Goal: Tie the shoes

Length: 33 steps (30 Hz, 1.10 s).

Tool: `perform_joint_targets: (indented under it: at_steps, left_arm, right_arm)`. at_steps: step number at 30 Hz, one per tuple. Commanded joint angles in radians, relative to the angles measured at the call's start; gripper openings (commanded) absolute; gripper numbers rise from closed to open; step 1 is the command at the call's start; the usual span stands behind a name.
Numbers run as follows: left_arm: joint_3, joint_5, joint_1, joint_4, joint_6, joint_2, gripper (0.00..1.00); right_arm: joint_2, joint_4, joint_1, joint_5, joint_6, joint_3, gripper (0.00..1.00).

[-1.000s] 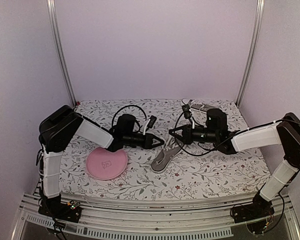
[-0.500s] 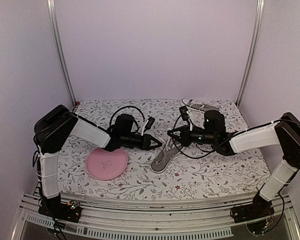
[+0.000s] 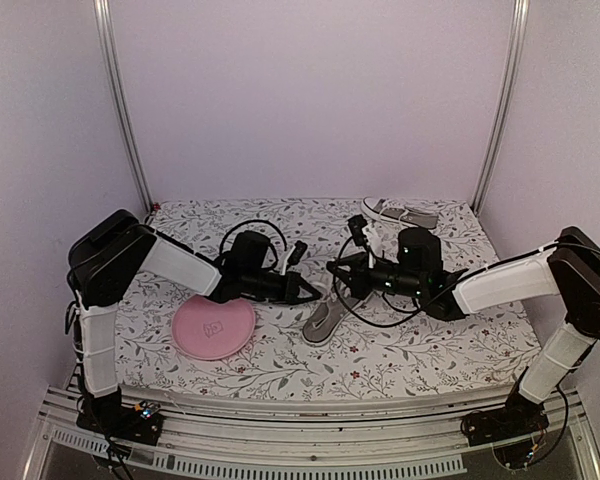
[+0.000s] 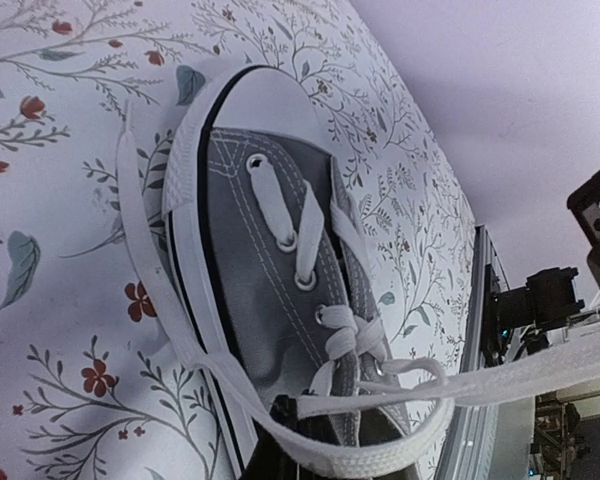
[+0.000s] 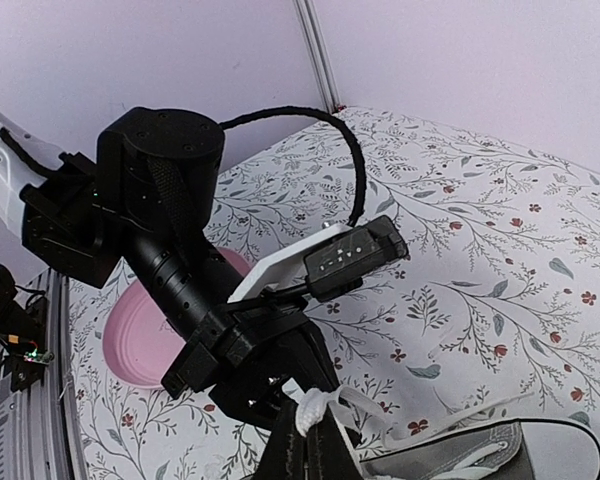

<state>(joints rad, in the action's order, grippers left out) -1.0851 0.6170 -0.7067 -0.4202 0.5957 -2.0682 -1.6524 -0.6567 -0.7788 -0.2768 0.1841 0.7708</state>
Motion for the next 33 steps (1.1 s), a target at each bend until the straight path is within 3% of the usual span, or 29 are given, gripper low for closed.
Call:
perform_joint_targets:
  at_steps: [1,15,33]
  left_arm:
    - [-0.012,-0.02,-0.002,0.044,0.017,0.034,0.0]
    - [-0.011,0.007,-0.01,0.004,0.1,0.038,0.0]
    - [0.014,0.001,-0.01,-0.046,0.117,0.048,0.0]
  right_arm:
    - [0.022,-0.047,-0.008,0.061,-0.042,0.003,0.02]
    - [-0.075,-0.097,-0.097,0.185,-0.172,-0.009,0.02]
    - [-0.132,-0.049,-0.115,0.132,-0.102,-0.06,0.02]
